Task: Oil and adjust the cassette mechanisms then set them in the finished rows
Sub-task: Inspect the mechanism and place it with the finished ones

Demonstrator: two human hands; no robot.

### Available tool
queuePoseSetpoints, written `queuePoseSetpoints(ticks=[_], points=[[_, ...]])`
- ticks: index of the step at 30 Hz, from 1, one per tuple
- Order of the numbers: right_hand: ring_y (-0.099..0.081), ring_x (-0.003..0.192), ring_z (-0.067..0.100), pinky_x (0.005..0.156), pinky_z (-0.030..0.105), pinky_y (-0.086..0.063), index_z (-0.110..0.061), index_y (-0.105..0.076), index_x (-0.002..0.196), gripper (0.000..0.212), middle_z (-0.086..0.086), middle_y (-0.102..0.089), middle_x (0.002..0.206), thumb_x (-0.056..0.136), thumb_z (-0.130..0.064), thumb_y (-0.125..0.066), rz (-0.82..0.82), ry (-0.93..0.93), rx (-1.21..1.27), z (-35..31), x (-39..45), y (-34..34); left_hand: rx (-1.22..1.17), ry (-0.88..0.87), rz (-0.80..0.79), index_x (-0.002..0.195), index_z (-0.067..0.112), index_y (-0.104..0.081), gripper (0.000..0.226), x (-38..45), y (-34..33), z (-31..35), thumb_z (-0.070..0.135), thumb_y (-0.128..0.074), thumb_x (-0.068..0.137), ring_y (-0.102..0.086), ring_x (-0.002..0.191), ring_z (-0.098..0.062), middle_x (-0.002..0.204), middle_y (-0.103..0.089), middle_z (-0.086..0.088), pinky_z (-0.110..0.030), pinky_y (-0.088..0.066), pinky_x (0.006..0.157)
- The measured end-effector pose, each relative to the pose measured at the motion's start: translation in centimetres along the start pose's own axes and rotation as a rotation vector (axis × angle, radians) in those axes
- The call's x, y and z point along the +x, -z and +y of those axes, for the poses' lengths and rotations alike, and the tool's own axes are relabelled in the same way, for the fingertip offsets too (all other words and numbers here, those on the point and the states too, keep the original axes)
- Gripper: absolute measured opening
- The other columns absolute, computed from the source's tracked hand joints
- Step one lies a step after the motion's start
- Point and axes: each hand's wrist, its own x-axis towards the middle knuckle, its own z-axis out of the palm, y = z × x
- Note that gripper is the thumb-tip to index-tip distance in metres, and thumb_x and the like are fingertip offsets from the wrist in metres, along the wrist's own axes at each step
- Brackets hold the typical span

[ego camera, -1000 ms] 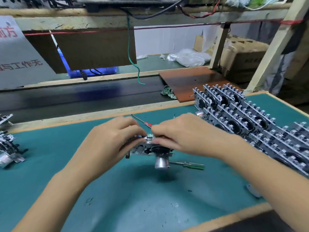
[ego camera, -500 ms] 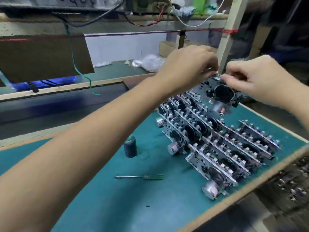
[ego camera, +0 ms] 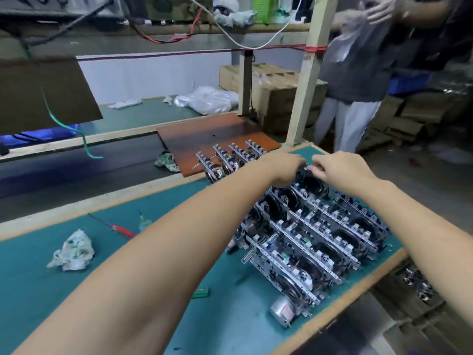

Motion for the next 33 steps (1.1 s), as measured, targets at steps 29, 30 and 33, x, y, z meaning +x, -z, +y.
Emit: queuePoseSetpoints(ticks=[29,30,33], points=[[-0.058,0.099,0.023,0.071,0.033,-0.037,-0.024,-0.048,0.11,0.024,-0.002,-0.064,0.103,0.094,-0.043,-0.045,-0.286,0.938,0.73,-45.8,-11.7,5.1,-0.251,1.121,0.441,0.097,0.04,-0.061,0.017,-52.9,-6.8,-8.8,0.028,-0.067,0.086,-0.06,0.081,-0.003,0.086,-0.061,0.026,-0.024,-0.044,0.071],[-0.057,0.101,0.023,0.075,0.034,-0.04,-0.023,-0.049,0.11,0.024,-0.001,-0.063,0.106,0.095,-0.04,-0.046,-0.317,0.983,0.742,-47.8,-12.1,4.8,-0.198,1.15,0.462,0.101,0.034,-0.063,0.021,-55.0,-6.8,-8.8,0.023,-0.07,0.085,-0.062,0.087,-0.01,0.091,-0.063,0.02,-0.025,-0.043,0.073],[-0.053,0.109,0.025,0.087,0.038,-0.043,-0.018,-0.053,0.116,0.025,0.004,-0.059,0.115,0.095,-0.03,-0.048,-0.398,1.088,0.792,-54.1,-12.8,4.8,0.052,1.242,0.462,0.104,0.012,-0.068,0.028,-61.2,-6.8,-8.6,0.024,-0.069,0.079,-0.064,0.088,-0.029,0.098,-0.067,-0.005,-0.034,-0.045,0.08]])
